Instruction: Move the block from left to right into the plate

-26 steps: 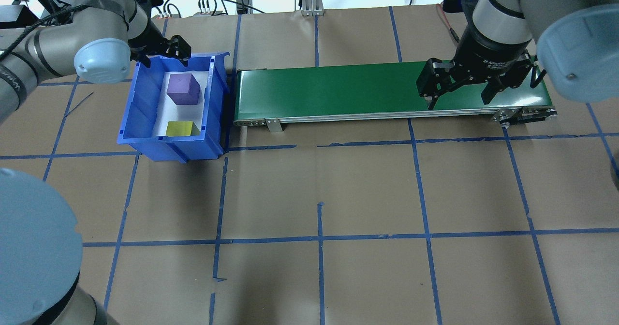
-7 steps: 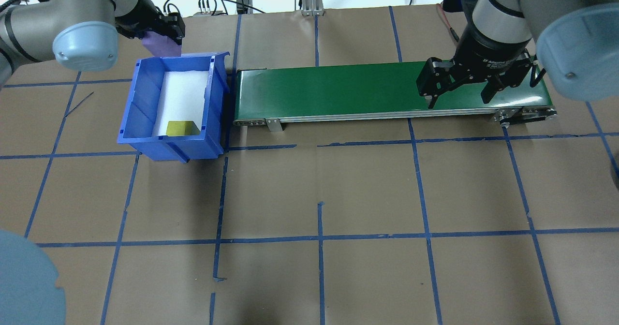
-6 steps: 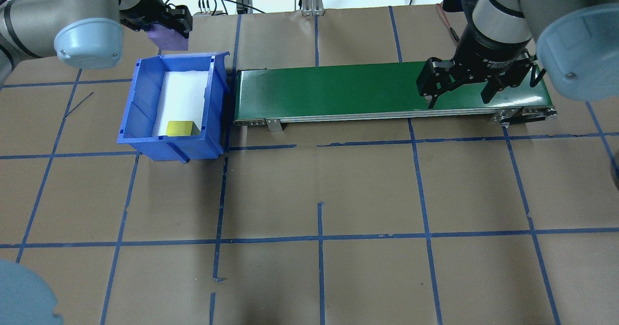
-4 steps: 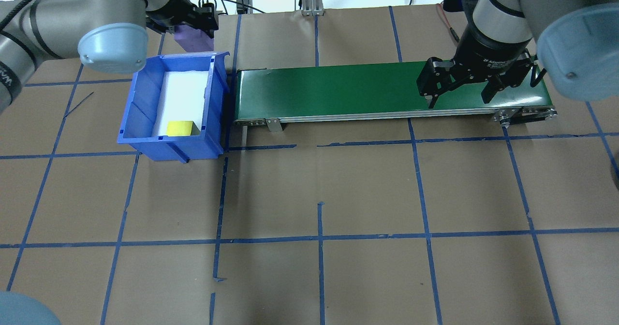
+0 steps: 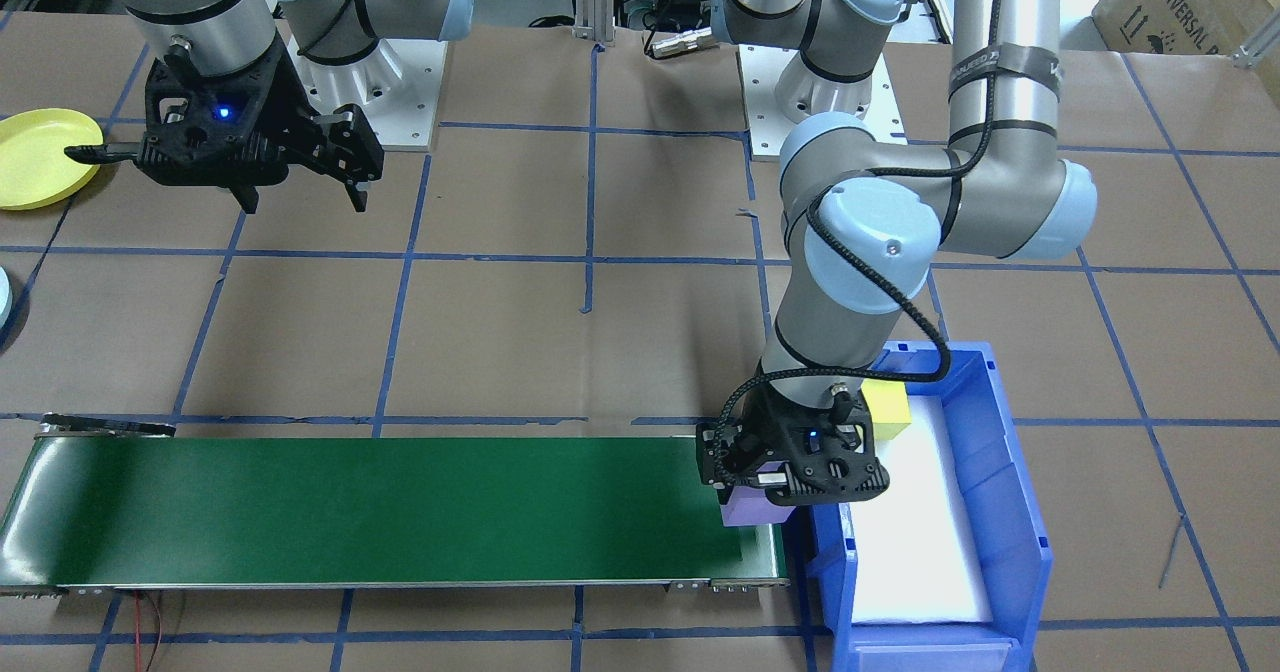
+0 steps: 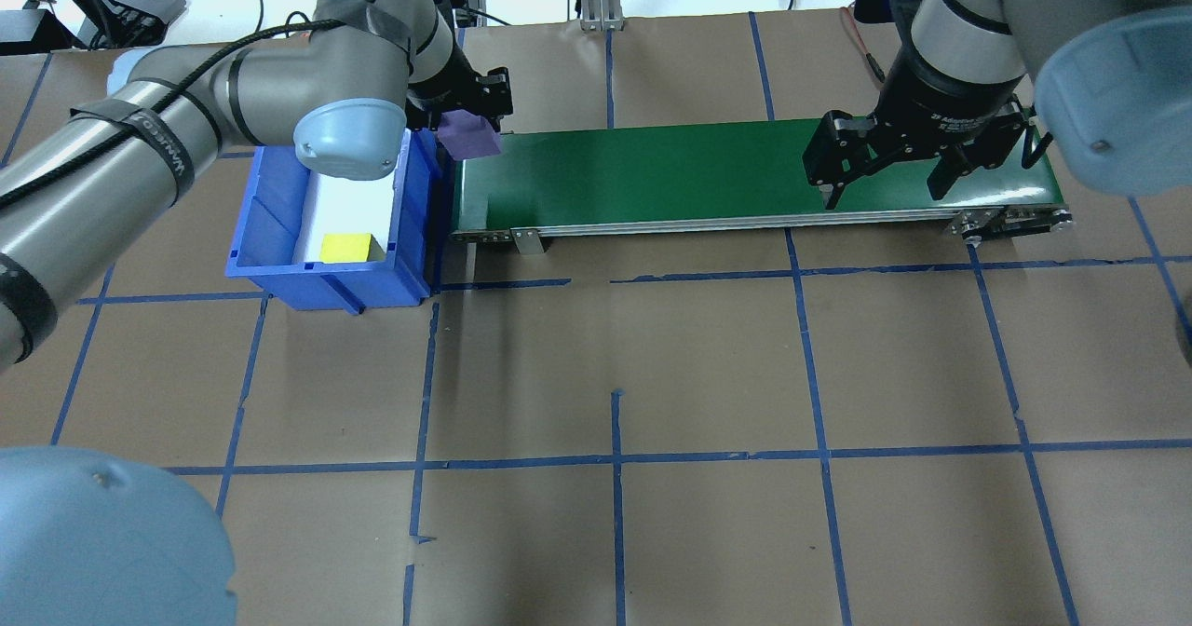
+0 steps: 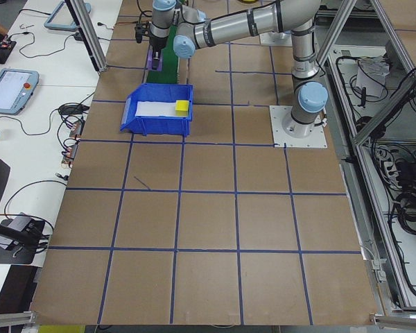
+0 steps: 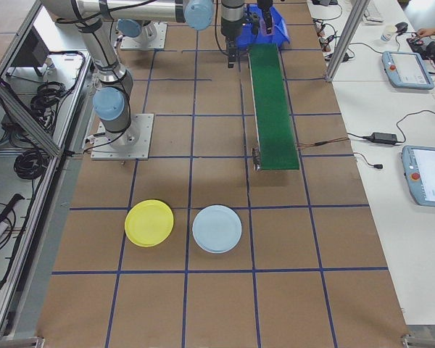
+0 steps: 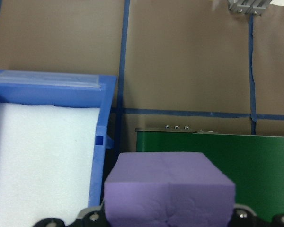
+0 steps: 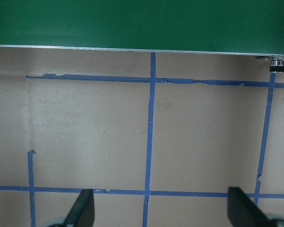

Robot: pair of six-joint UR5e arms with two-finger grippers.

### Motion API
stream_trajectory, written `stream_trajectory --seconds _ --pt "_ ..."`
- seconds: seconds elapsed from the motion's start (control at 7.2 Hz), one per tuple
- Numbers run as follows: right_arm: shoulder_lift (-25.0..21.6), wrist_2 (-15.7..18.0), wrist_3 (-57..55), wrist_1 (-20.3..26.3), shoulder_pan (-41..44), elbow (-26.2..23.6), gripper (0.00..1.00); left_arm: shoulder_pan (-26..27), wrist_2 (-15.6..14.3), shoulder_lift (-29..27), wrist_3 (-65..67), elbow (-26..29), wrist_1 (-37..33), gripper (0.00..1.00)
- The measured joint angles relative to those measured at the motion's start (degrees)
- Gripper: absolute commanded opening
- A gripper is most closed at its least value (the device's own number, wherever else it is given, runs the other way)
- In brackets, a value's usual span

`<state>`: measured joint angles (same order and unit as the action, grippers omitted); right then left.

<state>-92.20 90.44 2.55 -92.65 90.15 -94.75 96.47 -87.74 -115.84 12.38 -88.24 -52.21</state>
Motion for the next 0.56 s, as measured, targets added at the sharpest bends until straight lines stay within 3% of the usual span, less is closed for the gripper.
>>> stream_trajectory --seconds 0.14,0.28,0.56 --pt "0.0 0.0 0.0 0.2 -0.4 0.0 1.0 0.5 -0.2 -0.8 0.6 -0.3 0.1 0.95" --pt "0.0 0.0 0.0 0.3 -0.8 0.0 1.0 0.7 -0.3 -1.4 0.8 -0.5 0.2 1.0" --pt "-0.1 0.0 0.0 0.4 -1.0 0.0 1.0 0.8 -1.0 -1.5 0.4 -0.2 0.3 1.0"
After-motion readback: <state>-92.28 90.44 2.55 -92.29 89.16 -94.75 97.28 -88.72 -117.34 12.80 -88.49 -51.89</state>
